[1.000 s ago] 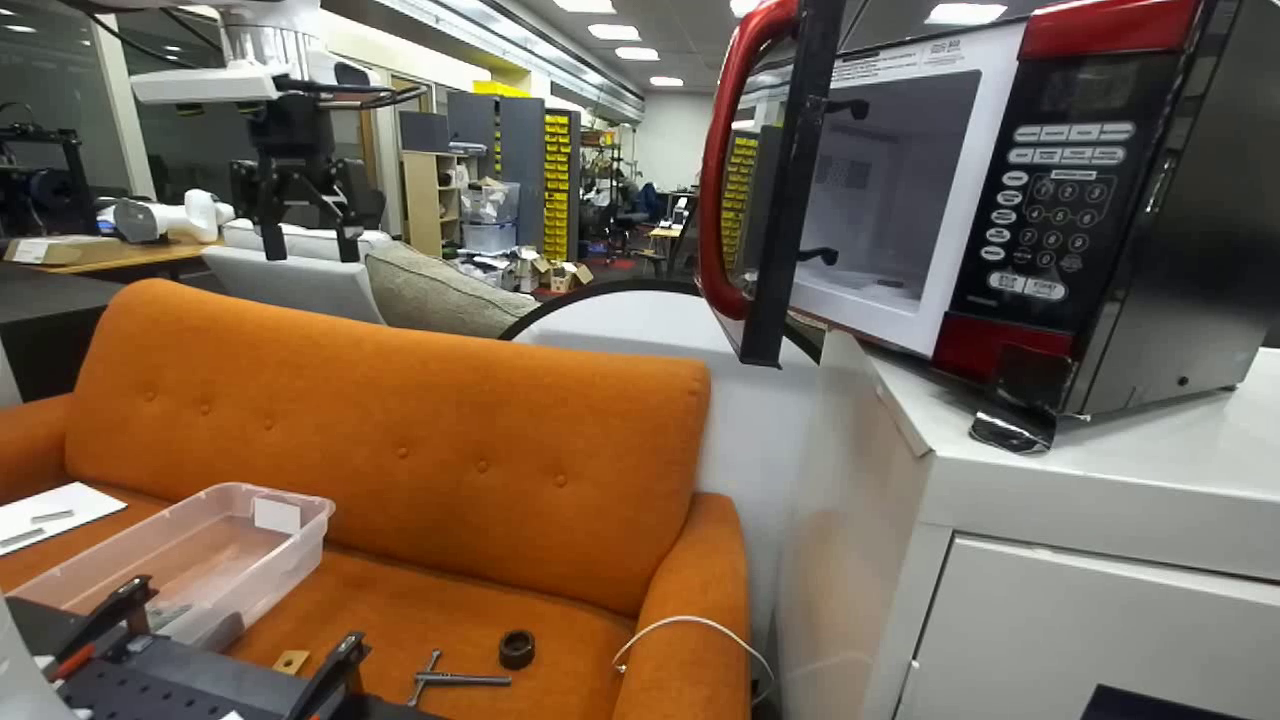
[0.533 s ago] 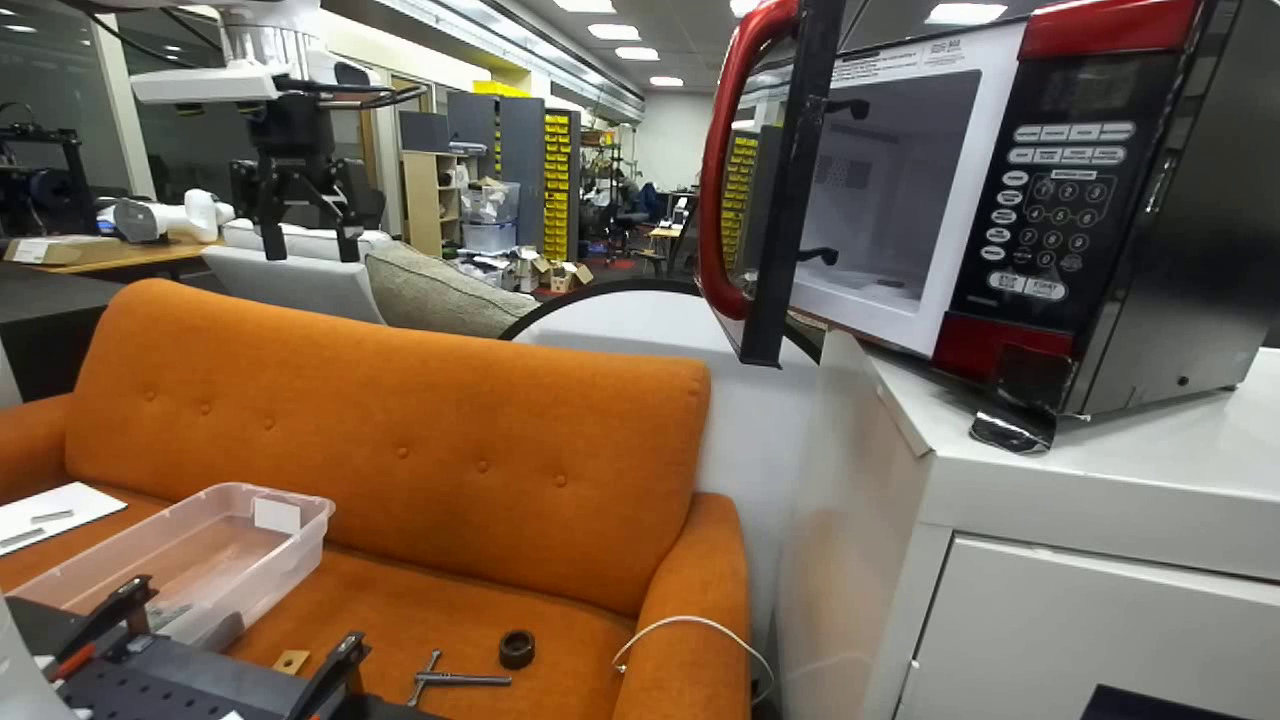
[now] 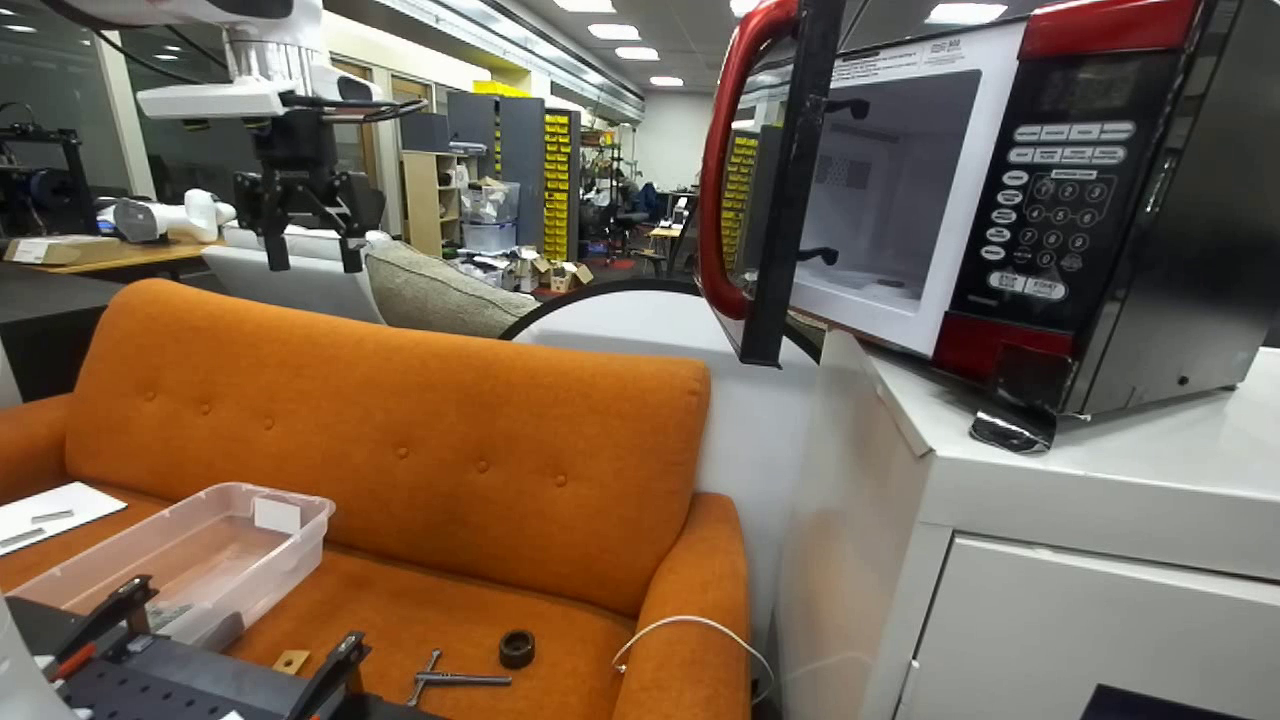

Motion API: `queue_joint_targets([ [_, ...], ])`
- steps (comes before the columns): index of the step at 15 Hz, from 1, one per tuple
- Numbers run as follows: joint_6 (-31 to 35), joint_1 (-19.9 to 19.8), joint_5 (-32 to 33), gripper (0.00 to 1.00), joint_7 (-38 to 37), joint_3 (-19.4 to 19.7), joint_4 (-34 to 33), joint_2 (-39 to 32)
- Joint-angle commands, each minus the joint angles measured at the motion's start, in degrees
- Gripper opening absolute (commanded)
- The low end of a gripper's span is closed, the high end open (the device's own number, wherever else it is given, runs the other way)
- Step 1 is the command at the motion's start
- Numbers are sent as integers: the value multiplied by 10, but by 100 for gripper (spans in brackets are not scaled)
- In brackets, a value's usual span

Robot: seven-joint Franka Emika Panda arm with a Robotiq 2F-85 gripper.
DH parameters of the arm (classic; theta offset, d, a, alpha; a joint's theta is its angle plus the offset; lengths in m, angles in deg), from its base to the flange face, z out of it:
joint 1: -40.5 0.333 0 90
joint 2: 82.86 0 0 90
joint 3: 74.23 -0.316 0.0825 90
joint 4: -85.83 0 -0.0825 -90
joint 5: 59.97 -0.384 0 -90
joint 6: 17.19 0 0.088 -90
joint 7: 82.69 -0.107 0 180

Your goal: Pick the objects on the sofa and put them in the storage box

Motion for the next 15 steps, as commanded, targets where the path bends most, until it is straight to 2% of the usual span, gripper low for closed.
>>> queue_joint_targets([
  [1, 92, 16, -5, 100, 13, 5, 29, -28],
  [8, 199, 51, -48, 100, 22, 3, 70, -136],
  [9, 180, 45, -29, 100, 5, -3, 73, -118],
  [15, 192, 48, -35, 100, 6, -3, 71, -136],
])
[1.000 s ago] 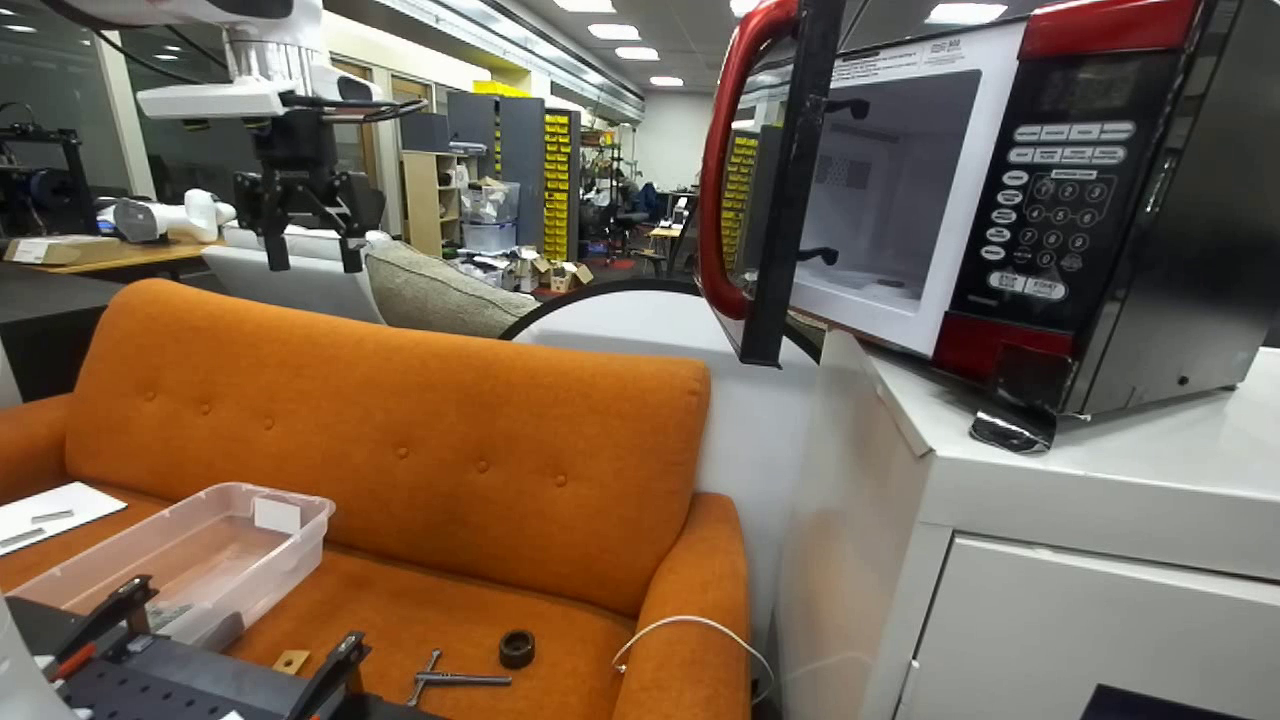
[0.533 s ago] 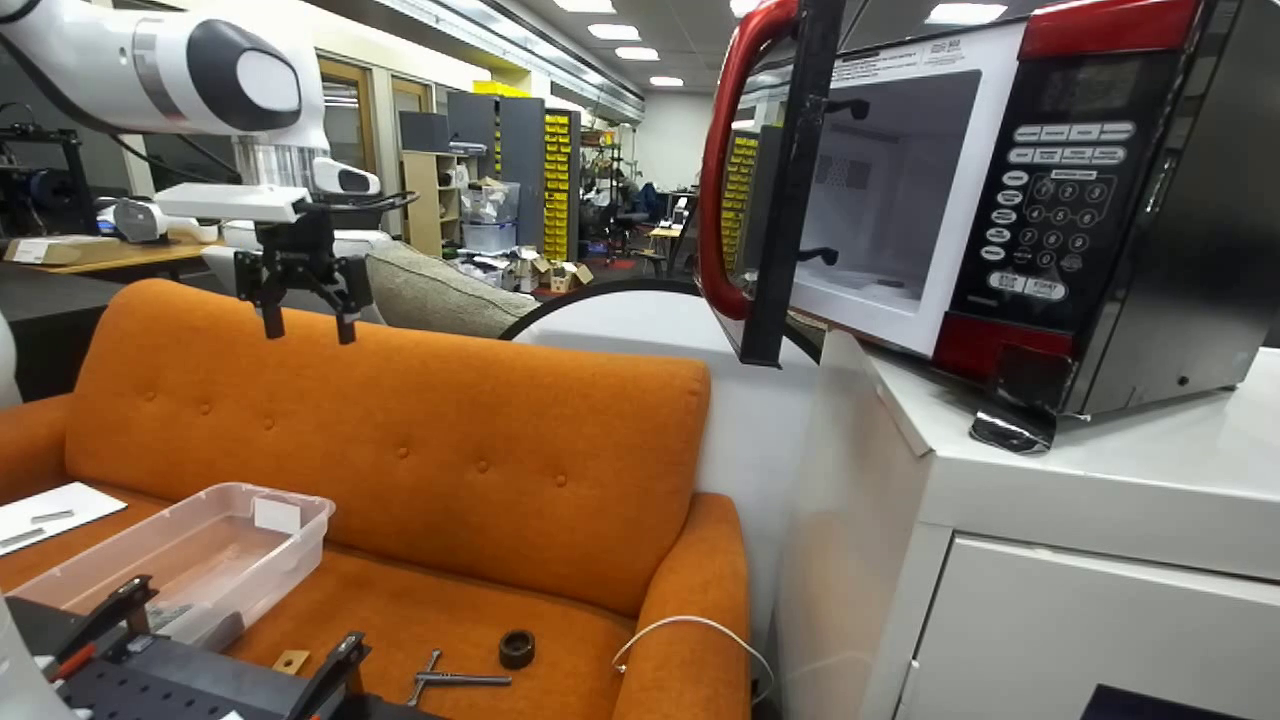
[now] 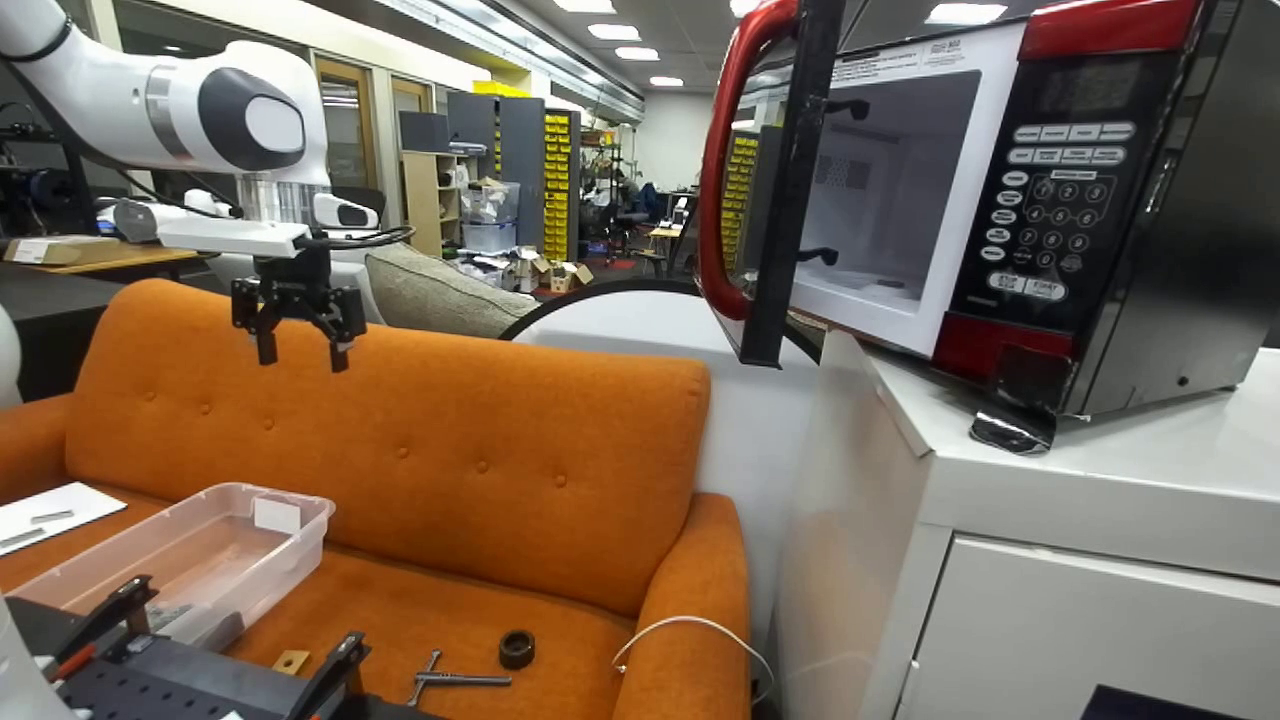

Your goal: Pick the objects on the sofa and put them in the storage box

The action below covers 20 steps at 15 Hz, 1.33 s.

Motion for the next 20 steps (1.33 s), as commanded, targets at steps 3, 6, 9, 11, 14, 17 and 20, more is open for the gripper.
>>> queue_joint_targets([
  [3, 10, 4, -26, 100, 16, 3, 0, -11],
  [6, 60, 14, -60, 100, 32, 1, 19, -44],
  [9, 134, 28, -90, 100, 51, -6, 38, -103],
  [11, 175, 37, -119, 100, 75, -12, 41, -150],
  [14, 198, 38, -163, 100, 118, -34, 32, -215],
  [17, 189, 31, -156, 100, 106, -47, 36, -220],
  [20, 190, 29, -158, 100, 110, -49, 27, -227],
])
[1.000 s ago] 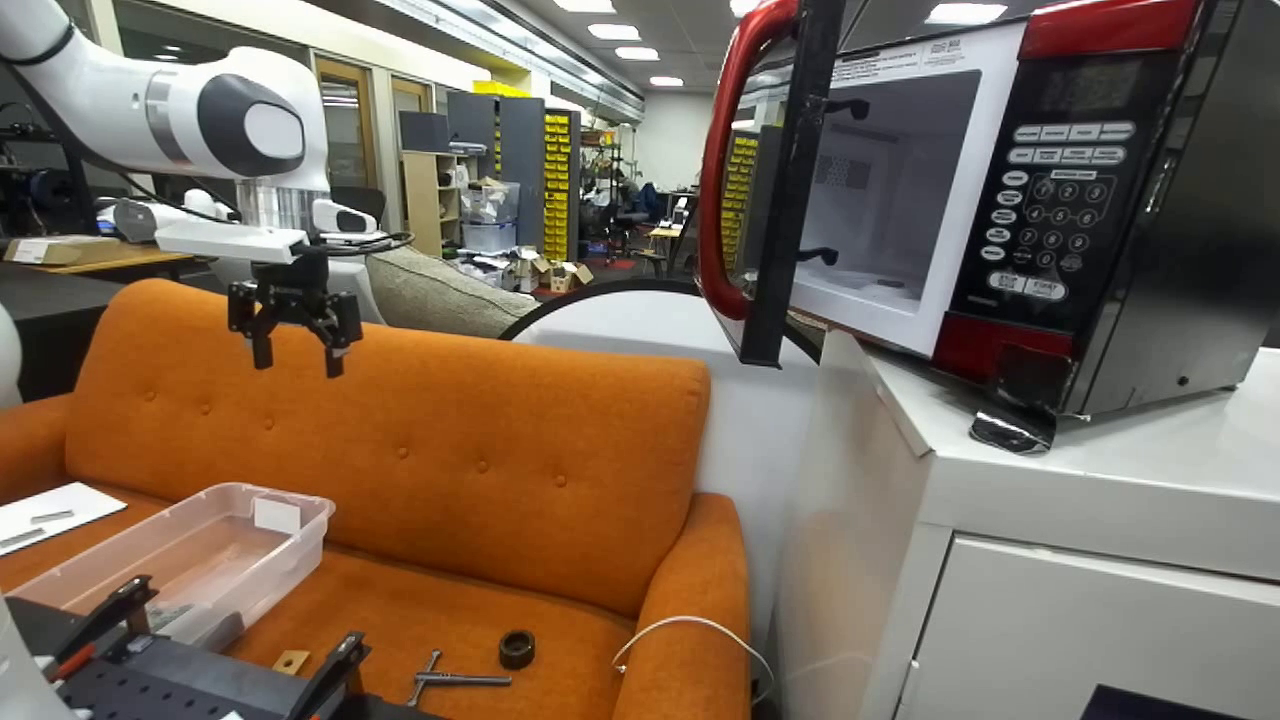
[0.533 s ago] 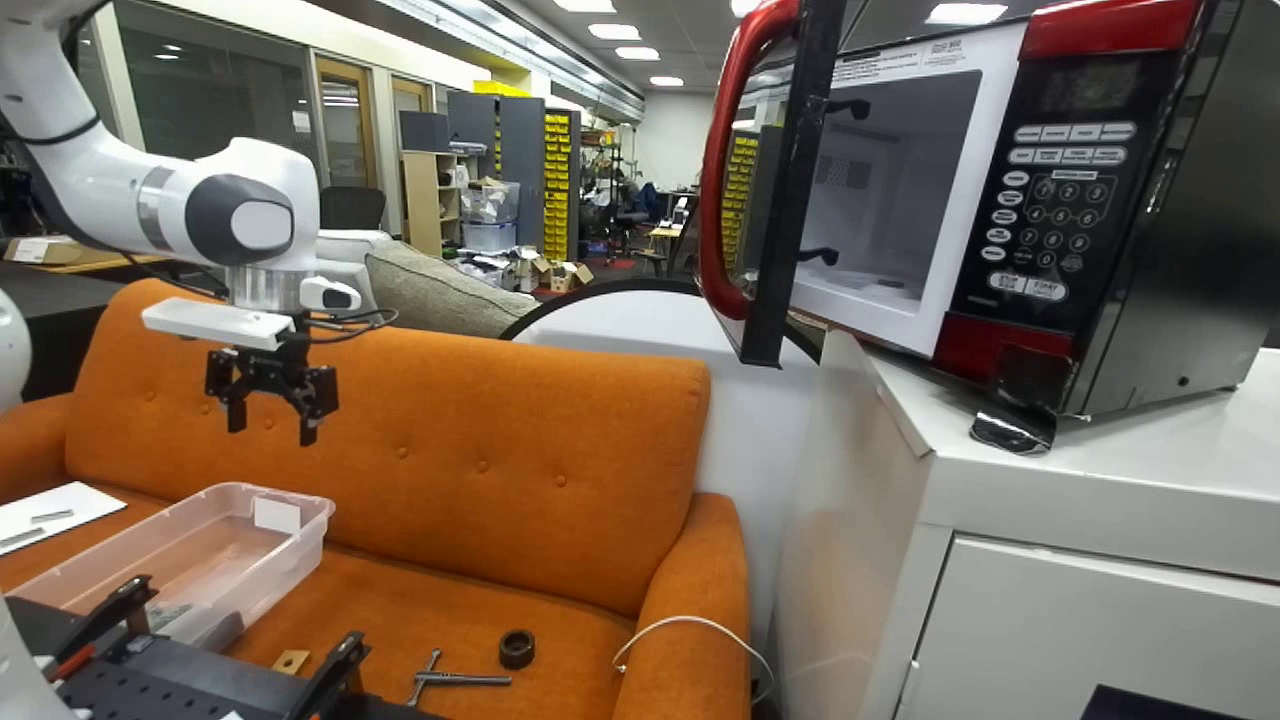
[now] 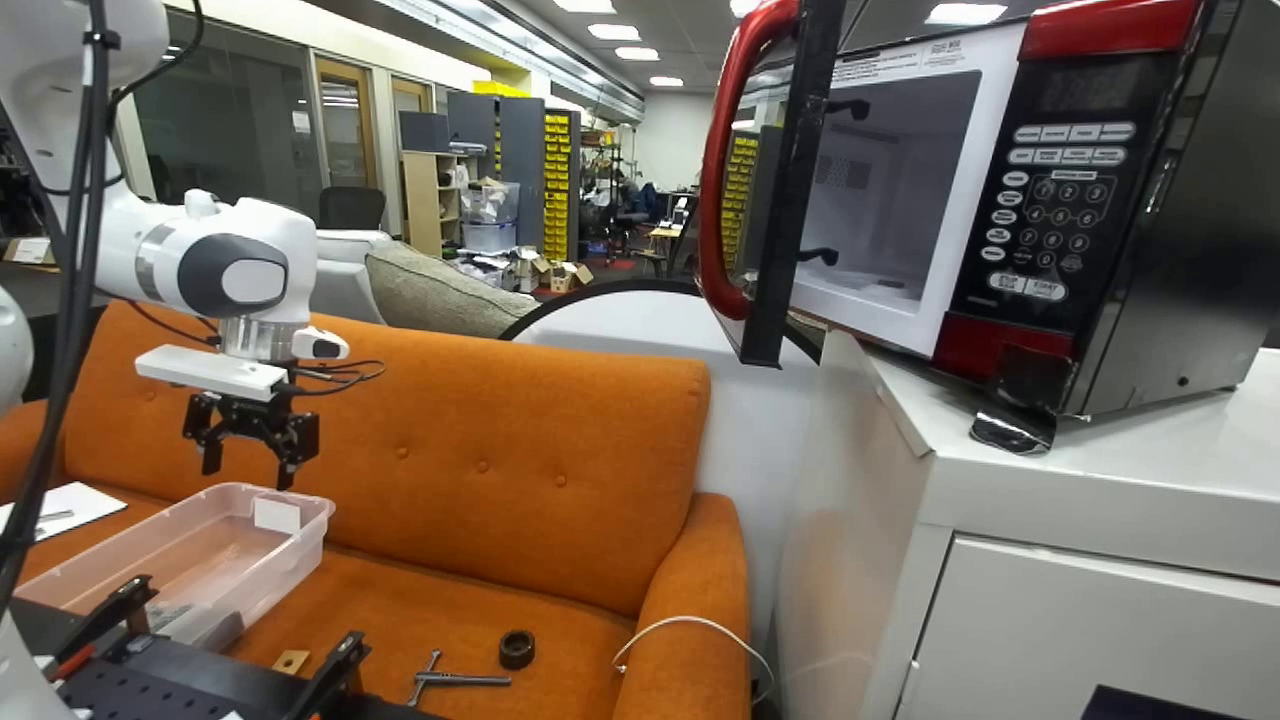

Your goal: Pick the objects on the sofa and put them in the storage box

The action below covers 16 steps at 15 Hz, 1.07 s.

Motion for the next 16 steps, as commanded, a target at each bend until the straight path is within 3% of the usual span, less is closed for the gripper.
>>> queue_joint_targets([
  [1, -1, -13, 4, 100, -2, -12, -1, 0],
  [6, 25, -22, -32, 100, 31, -23, -16, -50],
  [11, 136, -58, -49, 100, 45, -64, -41, -174],
  [13, 167, -80, -29, 100, 32, -85, -70, -239],
  [16, 181, -77, 16, 100, 0, -80, -122, -329],
])
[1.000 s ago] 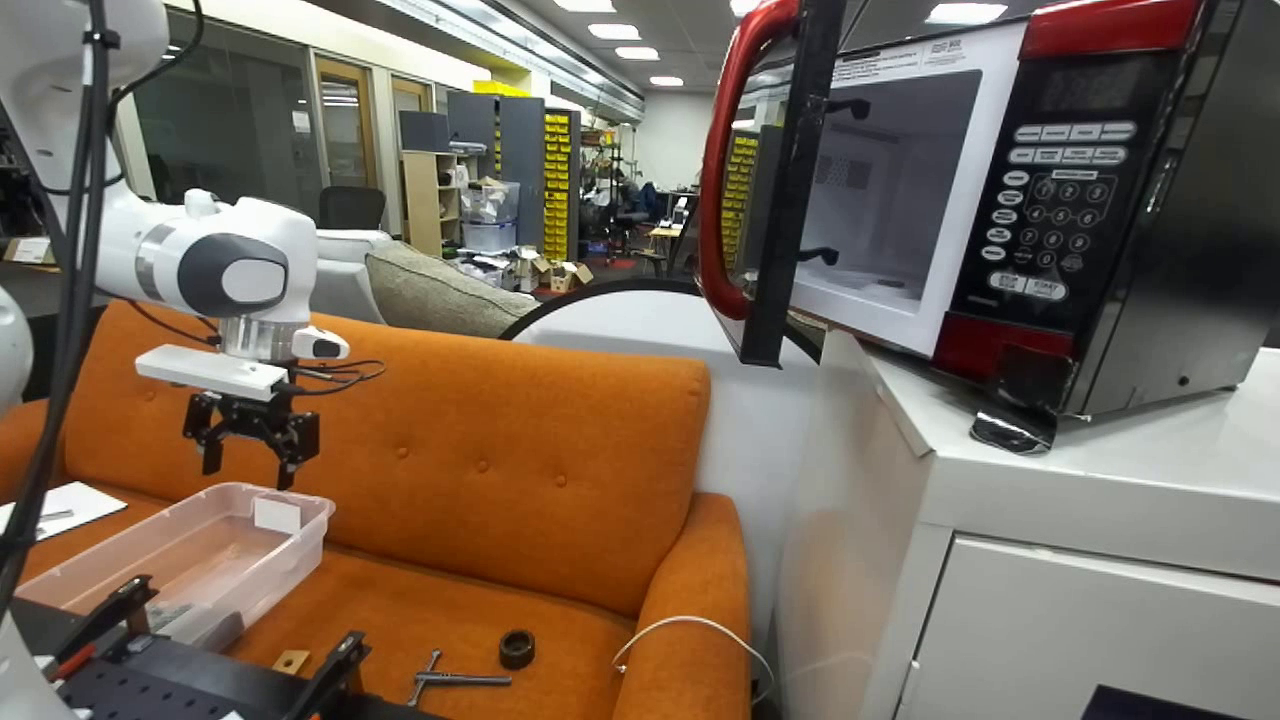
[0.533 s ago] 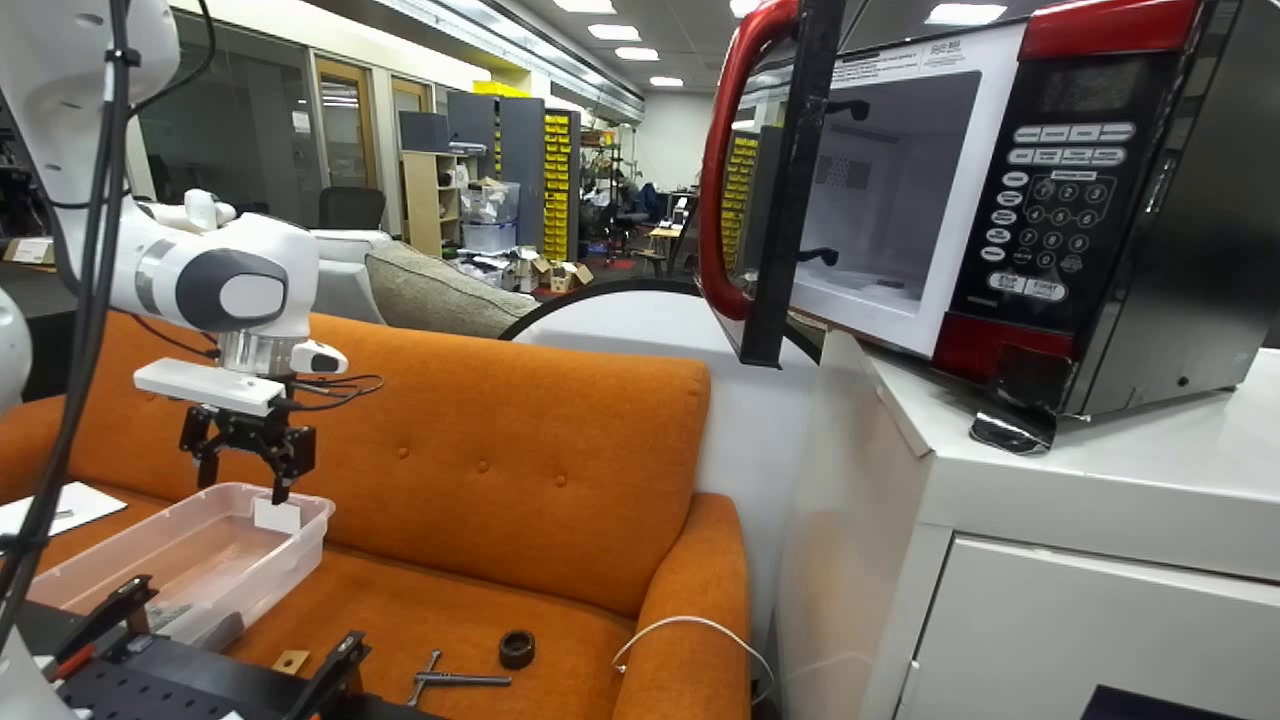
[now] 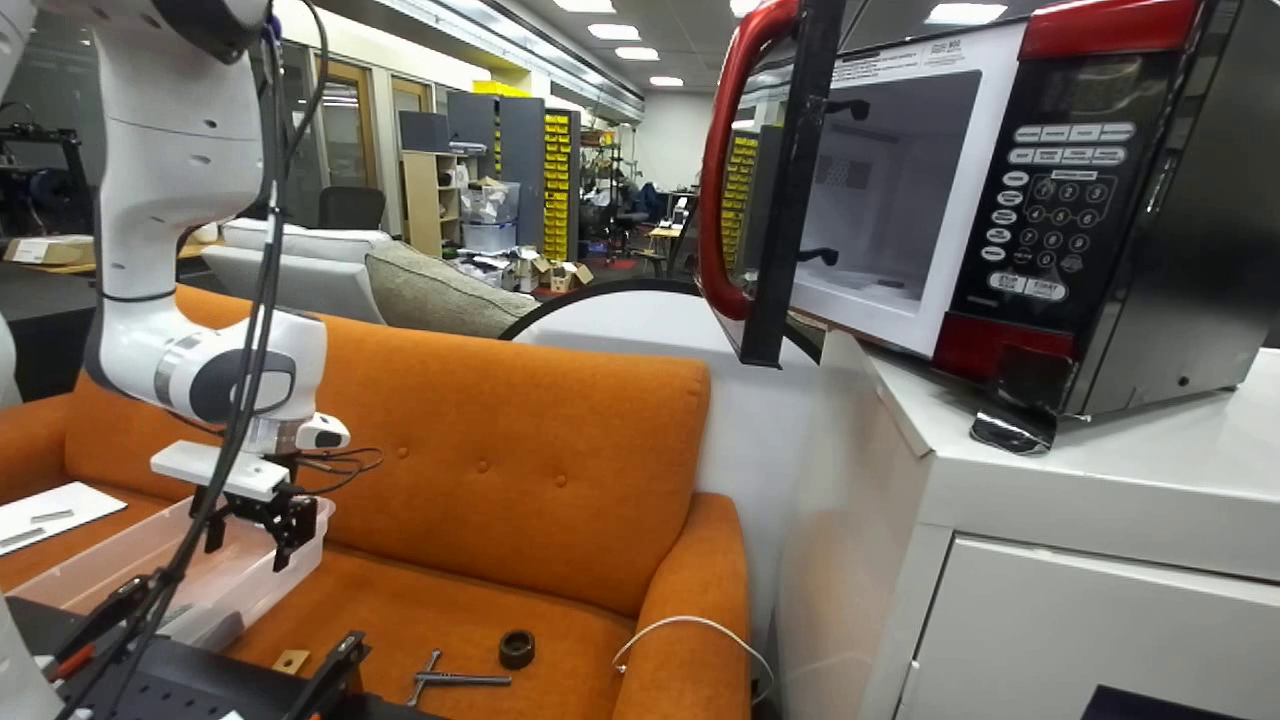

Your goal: Pick the objects on the sofa and put them in the storage box

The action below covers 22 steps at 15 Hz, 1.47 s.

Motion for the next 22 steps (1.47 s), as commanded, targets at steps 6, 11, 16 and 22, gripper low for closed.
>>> queue_joint_targets([
  [6, 10, -17, 56, 100, -36, -7, -53, -79],
  [11, 35, 1, 90, 100, -48, 13, -62, -100],
  [16, 65, 7, 138, 100, -55, 39, -114, -182],
  [22, 71, 18, 164, 100, -63, 41, -199, -281],
])
